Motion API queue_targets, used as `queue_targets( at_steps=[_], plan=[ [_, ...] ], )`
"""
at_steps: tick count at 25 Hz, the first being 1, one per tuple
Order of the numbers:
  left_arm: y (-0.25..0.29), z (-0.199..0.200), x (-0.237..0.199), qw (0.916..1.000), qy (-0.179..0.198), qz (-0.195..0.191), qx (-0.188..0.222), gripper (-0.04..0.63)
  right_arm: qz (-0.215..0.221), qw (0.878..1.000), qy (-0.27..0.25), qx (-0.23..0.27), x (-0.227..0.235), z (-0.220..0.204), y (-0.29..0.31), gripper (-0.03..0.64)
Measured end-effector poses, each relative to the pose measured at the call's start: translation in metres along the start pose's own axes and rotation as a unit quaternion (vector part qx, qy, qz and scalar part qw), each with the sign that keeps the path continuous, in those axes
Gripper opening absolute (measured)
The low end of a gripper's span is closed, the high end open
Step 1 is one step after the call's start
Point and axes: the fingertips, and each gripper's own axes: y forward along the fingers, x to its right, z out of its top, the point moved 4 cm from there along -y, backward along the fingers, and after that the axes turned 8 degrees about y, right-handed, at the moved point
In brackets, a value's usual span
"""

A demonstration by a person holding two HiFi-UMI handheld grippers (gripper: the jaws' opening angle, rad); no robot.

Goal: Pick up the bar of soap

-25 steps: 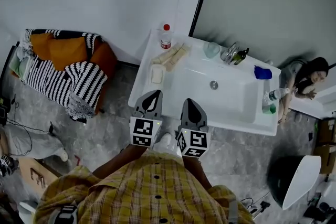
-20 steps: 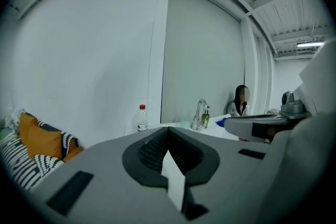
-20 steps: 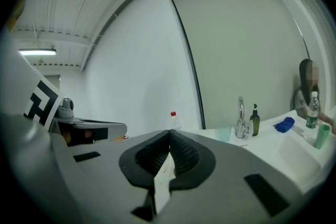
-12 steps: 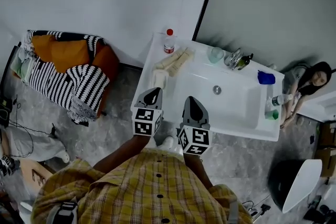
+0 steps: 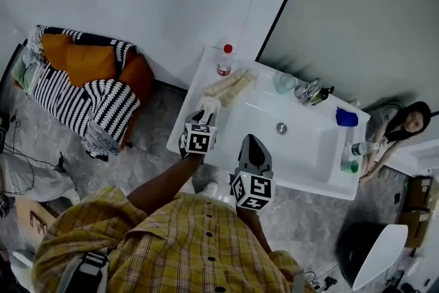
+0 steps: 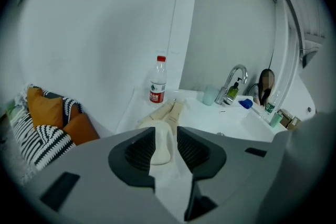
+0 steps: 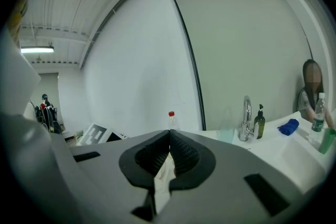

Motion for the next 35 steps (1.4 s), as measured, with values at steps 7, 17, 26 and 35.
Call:
queue_targets(
  at_steps=[7,17,26,35],
  plan=[
    [0.039,-0.014,-0.010,0.9992,0.000,0.009,-0.040,0.188,-0.005,1.000,-0.001,-0.009,0.004,0.000,0.013,0.018],
    [0.073,-0.027,-0.016,0.9968,-0.007,0.004,-0.079,0.206,-0.013,1.000,-0.005,-0.025,0.009,-0.007,0.028,0.018],
    [0.088,-0.035,-0.018,0.9924,0.000,0.000,-0.123,0.206,-0.013,1.000,-0.003,-0.029,0.009,-0.007,0.036,0.018],
    [0.094,-0.038,-0.018,0.9903,0.007,0.017,-0.138,0.206,-0.003,0.999,0.004,-0.043,0.009,-0.013,0.039,0.018]
  ],
)
